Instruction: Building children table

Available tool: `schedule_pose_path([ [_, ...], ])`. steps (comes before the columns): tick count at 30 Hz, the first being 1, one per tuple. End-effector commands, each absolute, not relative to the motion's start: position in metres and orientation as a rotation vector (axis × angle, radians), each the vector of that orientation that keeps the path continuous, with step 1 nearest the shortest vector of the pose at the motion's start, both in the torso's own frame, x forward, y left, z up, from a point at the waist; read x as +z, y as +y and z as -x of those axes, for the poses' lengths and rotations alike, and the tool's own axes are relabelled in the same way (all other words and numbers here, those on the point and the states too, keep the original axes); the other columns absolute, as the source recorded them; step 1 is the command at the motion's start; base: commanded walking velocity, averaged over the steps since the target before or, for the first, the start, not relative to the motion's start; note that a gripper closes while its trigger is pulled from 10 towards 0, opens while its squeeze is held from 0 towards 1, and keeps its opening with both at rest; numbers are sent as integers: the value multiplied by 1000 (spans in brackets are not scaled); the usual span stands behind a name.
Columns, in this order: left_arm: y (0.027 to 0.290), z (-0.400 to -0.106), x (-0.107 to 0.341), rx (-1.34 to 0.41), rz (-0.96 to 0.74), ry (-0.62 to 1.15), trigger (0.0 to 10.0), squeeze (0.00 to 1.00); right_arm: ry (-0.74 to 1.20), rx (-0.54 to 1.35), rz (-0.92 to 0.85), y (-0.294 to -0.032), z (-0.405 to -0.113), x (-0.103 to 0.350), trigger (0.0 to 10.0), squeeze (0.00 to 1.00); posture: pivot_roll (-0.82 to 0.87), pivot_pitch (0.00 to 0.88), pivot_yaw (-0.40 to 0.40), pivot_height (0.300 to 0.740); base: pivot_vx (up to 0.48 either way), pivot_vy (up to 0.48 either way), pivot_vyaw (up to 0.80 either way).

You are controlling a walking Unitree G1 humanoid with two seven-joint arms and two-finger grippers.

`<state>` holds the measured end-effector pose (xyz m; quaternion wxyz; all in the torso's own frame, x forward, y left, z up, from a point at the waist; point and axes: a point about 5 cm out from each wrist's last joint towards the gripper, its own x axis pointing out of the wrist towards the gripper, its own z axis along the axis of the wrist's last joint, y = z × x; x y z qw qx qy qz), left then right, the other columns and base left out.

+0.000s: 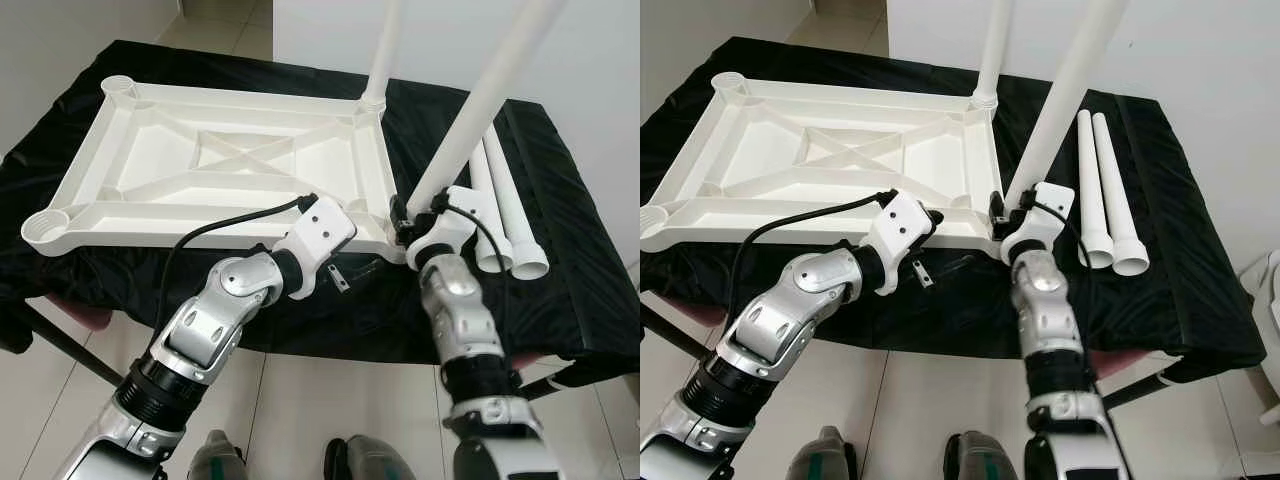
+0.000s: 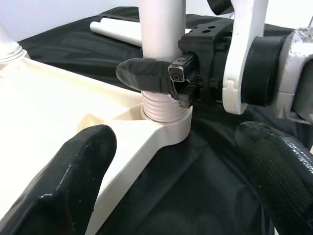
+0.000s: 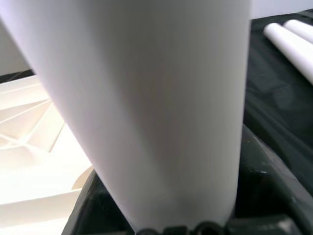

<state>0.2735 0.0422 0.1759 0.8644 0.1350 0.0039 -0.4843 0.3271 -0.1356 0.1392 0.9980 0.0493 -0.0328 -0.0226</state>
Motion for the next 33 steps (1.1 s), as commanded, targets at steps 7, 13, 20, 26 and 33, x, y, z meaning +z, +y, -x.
schedule_pose_path([
  [7, 41, -271, 172, -1044, -298, 14, 10000, 0, -17, -74, -89, -135, -322, 134, 10000, 0, -19, 0, -68, 740, 0, 0, 0],
  [13, 41, -271, 172, -1046, -299, 14, 10000, 0, -41, -2, -89, -138, -323, 140, 10000, 1000, -19, 0, -66, 740, 0, 0, 0],
  [20, 42, -272, 172, -1039, -303, 16, 10000, 0, -85, 121, -61, -146, -329, 152, 10000, 608, -15, 0, -64, 740, 0, 0, 0],
  [26, 43, -272, 173, -1040, -302, 15, 10000, 0, -34, 257, -19, -146, -334, 149, 10000, 0, -19, 5, -61, 740, 0, 0, 0],
  [33, 41, -273, 173, -1043, -299, 15, 10000, 0, -18, 445, 7, -151, -337, 145, 10000, 0, -24, 4, -54, 740, 0, 0, 0],
])
